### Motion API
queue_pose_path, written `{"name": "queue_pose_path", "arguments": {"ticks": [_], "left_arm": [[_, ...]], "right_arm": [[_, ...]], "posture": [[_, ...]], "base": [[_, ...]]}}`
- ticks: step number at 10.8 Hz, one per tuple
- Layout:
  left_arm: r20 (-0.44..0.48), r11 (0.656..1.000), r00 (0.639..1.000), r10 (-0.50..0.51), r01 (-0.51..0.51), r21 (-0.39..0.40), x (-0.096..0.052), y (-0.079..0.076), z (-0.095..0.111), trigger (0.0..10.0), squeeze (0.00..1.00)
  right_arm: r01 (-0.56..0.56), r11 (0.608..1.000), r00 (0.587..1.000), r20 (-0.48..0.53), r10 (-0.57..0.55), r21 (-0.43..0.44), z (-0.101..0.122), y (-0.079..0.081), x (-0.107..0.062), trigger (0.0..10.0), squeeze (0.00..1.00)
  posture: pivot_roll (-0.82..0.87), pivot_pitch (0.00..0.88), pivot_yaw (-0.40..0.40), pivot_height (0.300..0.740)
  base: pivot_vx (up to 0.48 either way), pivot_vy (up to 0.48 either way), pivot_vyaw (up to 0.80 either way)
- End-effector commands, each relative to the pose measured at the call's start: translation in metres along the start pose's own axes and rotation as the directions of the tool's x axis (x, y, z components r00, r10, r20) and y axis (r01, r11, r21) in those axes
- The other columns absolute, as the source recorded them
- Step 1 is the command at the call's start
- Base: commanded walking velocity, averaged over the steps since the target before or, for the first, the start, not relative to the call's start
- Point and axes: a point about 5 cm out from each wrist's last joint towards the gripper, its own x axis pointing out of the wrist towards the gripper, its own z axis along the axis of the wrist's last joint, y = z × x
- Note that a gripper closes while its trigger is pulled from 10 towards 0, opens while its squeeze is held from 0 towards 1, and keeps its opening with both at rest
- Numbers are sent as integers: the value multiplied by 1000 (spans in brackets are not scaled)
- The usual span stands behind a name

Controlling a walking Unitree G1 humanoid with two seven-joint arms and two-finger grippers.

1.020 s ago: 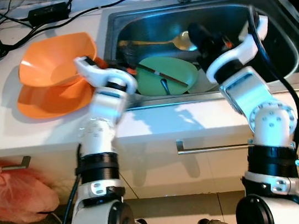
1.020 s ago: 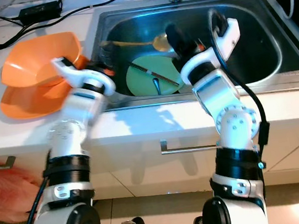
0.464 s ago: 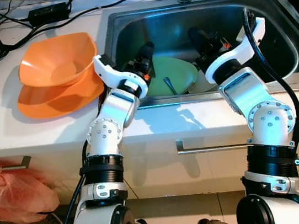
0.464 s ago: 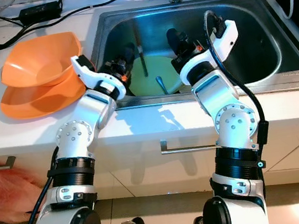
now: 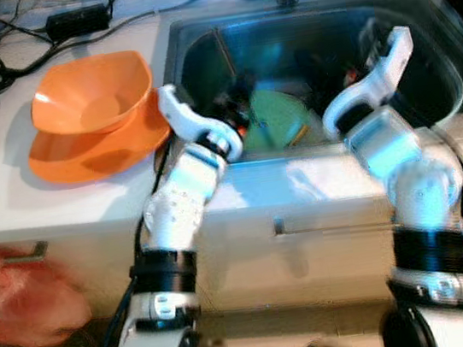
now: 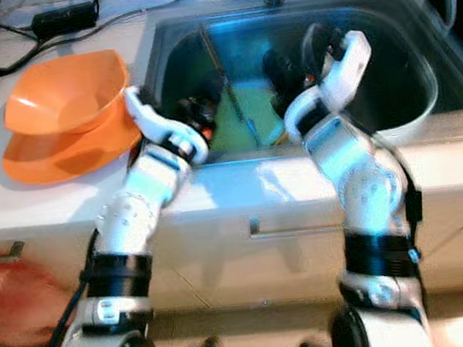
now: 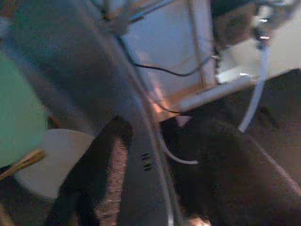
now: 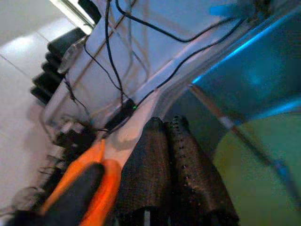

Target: Kitchen organization

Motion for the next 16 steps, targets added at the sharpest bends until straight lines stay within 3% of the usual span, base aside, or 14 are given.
{"name": "queue_pose_path", "arguments": {"ticks": [1,16], "left_arm": [[-30,990,999,-33,29,-139,2,-8,-32,10000,1000],[-30,990,999,-33,29,-139,2,-8,-32,10000,1000]], "right_arm": [[-33,999,999,11,32,14,2,8,1,0,0],[-33,999,999,11,32,14,2,8,1,0,0]], "posture": [[-65,119,66,740],[-65,119,66,740]], "base": [[0,0,0],[0,0,0]]}}
